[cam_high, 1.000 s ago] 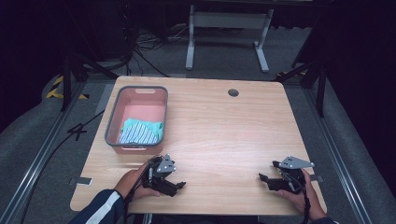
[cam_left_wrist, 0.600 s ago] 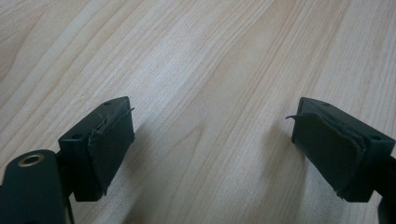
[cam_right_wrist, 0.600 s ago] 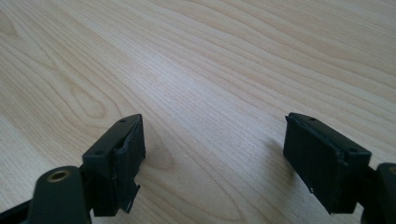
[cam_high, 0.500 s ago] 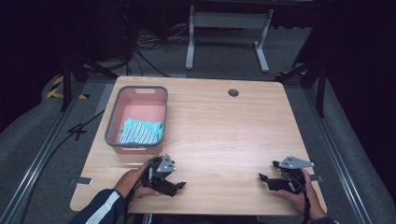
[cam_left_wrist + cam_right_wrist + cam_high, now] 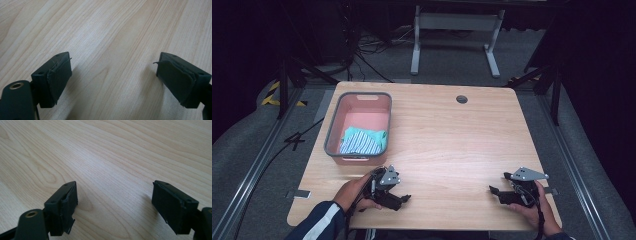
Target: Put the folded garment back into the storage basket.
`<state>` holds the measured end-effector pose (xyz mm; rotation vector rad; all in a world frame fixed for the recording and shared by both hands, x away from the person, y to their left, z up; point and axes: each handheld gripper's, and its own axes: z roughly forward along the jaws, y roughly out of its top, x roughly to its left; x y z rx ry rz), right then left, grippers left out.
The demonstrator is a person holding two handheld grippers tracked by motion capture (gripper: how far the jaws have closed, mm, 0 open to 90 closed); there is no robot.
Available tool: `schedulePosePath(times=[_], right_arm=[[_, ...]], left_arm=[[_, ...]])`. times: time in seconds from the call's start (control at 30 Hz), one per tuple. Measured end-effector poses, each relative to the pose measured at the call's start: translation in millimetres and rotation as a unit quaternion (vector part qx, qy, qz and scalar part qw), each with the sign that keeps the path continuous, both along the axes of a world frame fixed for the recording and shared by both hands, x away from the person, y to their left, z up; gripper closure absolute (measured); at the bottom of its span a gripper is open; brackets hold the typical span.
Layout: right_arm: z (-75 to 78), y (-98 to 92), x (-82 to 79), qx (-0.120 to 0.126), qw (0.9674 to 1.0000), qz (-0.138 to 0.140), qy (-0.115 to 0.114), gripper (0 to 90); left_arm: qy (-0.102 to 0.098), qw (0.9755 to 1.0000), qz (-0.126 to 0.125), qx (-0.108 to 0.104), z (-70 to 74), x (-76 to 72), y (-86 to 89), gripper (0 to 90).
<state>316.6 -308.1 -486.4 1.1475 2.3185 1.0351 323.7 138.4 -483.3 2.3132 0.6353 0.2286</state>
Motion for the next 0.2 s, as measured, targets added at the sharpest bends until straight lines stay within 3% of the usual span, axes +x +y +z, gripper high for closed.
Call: schedulePosePath(times=[0.2], right_arm=[[0.0, 0.0, 0.0, 0.000, 1.0000, 0.000, 0.000, 21.5]], left_arm=[[-0.001, 1.0000, 0.000, -0.001, -0.1, 0.1, -0.1, 12.9]])
